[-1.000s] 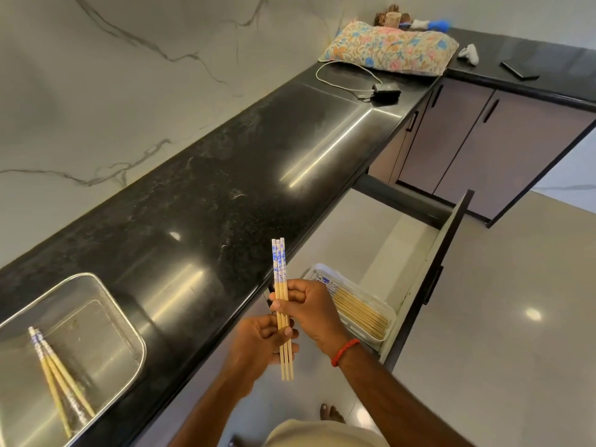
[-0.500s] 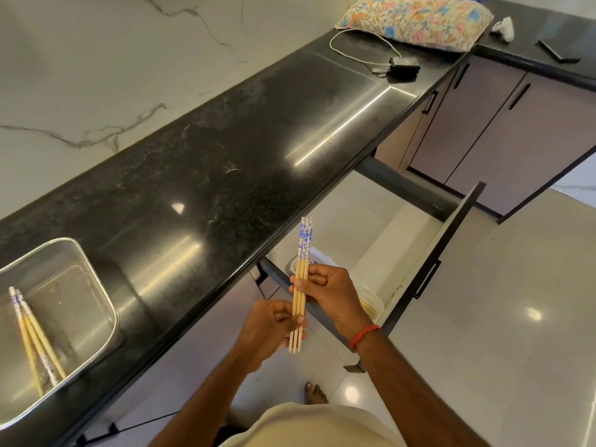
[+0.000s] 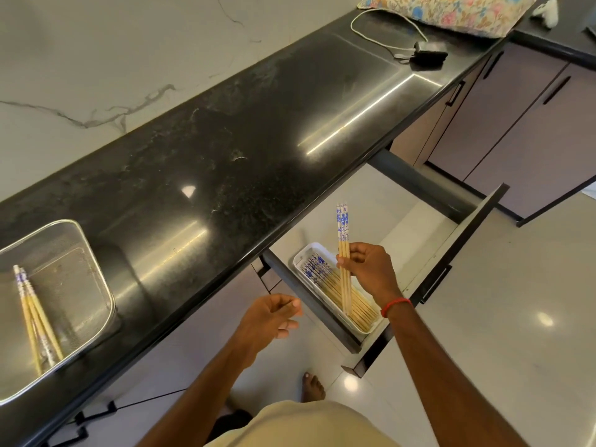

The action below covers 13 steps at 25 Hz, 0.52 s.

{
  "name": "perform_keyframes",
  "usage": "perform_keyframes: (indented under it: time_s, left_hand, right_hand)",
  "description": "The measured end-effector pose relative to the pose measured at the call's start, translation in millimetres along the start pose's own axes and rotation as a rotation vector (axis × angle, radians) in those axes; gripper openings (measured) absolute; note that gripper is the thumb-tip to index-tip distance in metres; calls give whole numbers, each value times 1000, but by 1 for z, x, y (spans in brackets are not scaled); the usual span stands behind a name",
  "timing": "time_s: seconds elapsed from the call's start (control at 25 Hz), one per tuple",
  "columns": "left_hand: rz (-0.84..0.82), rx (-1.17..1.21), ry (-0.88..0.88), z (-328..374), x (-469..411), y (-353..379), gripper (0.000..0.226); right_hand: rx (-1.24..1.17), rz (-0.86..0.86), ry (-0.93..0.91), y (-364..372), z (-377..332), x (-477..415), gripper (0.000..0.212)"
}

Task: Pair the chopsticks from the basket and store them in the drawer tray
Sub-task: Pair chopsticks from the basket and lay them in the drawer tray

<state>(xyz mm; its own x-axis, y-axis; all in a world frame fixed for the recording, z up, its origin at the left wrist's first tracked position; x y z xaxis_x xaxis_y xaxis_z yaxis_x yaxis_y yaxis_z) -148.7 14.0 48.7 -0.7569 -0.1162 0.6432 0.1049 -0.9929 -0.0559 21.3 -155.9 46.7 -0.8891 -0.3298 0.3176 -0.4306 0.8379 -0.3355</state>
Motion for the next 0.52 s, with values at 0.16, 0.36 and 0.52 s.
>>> perform_keyframes:
  time_s: [0.16, 0.36, 0.52]
  left_hand:
    - [48, 21, -40, -8, 3, -6, 13]
    - [102, 24, -57, -18, 12, -17, 19]
    - [148, 44, -75, -27, 19, -29, 22]
  right_hand:
    - [321, -38, -54, 8, 18, -28, 11]
    - [530, -163, -1, 38, 57, -48, 4]
    - [676, -268, 9, 64, 78, -46, 6]
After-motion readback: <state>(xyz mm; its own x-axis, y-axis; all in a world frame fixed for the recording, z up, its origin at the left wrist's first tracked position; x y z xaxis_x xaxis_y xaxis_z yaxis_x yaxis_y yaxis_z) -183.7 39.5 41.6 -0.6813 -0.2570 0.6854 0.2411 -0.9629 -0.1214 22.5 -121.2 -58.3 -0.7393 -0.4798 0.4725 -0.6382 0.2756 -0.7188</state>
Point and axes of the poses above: each hand's wrist, its own x-axis away from the middle knuckle, its own y-axis out of the palm, z = x × y, the point moved 6 cm from there along -x, towards the middle knuckle, and after that the axes turned 3 degrees about -z, right-handed, at the moved point
